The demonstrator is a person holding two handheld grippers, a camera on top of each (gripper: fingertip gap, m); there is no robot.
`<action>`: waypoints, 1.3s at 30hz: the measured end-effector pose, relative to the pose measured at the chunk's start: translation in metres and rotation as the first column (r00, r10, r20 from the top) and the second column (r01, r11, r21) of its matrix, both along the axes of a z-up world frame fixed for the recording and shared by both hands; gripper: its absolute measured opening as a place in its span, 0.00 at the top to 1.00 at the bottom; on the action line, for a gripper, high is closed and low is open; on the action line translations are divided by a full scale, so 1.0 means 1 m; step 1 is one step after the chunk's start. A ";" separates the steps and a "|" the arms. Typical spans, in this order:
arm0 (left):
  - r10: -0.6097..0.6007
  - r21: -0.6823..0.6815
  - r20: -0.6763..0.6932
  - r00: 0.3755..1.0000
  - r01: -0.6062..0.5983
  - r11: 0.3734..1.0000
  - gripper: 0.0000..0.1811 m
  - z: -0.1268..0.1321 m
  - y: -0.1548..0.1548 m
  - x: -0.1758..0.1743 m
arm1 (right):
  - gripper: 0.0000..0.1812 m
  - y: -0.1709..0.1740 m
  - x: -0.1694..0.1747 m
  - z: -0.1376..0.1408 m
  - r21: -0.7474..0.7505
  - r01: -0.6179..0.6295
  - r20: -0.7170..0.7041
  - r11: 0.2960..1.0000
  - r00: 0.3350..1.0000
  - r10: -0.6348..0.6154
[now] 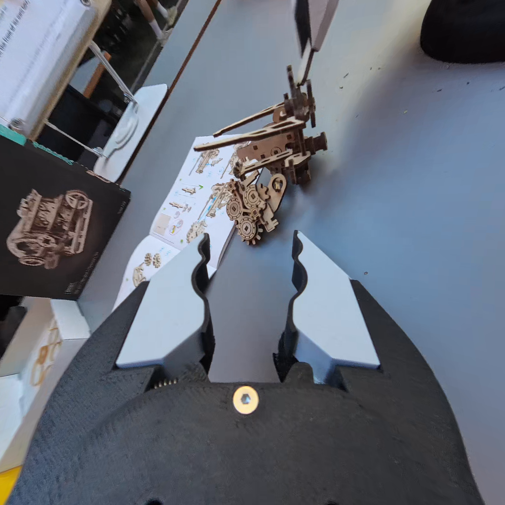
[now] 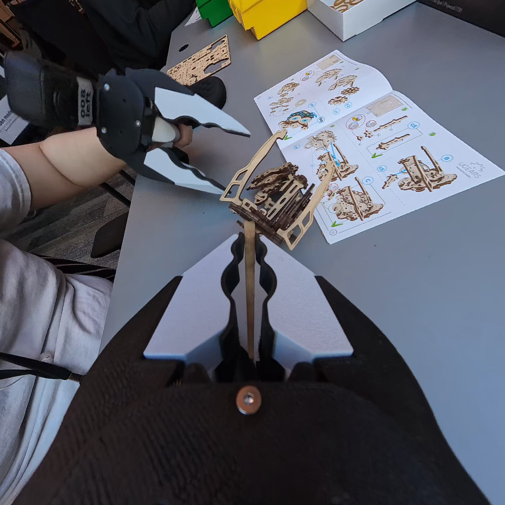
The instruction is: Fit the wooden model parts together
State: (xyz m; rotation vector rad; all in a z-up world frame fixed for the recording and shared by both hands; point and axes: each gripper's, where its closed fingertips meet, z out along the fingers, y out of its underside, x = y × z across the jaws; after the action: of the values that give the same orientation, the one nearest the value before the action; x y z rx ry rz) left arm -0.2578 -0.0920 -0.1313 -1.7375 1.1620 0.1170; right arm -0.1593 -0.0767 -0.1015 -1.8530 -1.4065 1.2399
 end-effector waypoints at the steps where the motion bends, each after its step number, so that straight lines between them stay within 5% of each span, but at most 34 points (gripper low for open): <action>1: -0.008 -0.055 0.046 0.999 0.010 0.998 0.66 -0.001 0.002 -0.002 | 0.97 0.000 0.000 0.000 -0.001 -0.001 0.000 1.000 1.000 0.001; 8: -0.072 -0.284 0.235 0.969 0.139 0.949 0.67 0.007 0.019 -0.005 | 0.97 -0.001 0.002 -0.003 -0.014 -0.006 0.009 1.000 1.000 0.006; 19: -0.208 -0.622 0.203 0.957 0.290 0.727 0.59 -0.027 0.032 -0.007 | 0.97 -0.002 0.003 -0.005 -0.014 -0.006 0.013 1.000 1.000 0.006; 32: -0.186 -0.723 0.249 0.950 0.310 0.617 0.61 -0.022 0.031 0.004 | 0.97 -0.002 0.001 -0.007 -0.008 -0.014 0.024 1.000 1.000 0.014; 39: -0.046 -0.799 0.311 0.949 0.287 0.528 0.61 -0.016 0.033 0.007 | 0.97 -0.003 0.002 -0.008 0.000 -0.015 0.030 1.000 0.999 0.015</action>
State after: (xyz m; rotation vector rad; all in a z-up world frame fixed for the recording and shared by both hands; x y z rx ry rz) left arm -0.2504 -0.0594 -0.1472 -2.3463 1.2726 -0.9334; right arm -0.1577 -0.0797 -0.1090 -1.8711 -1.4393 1.2241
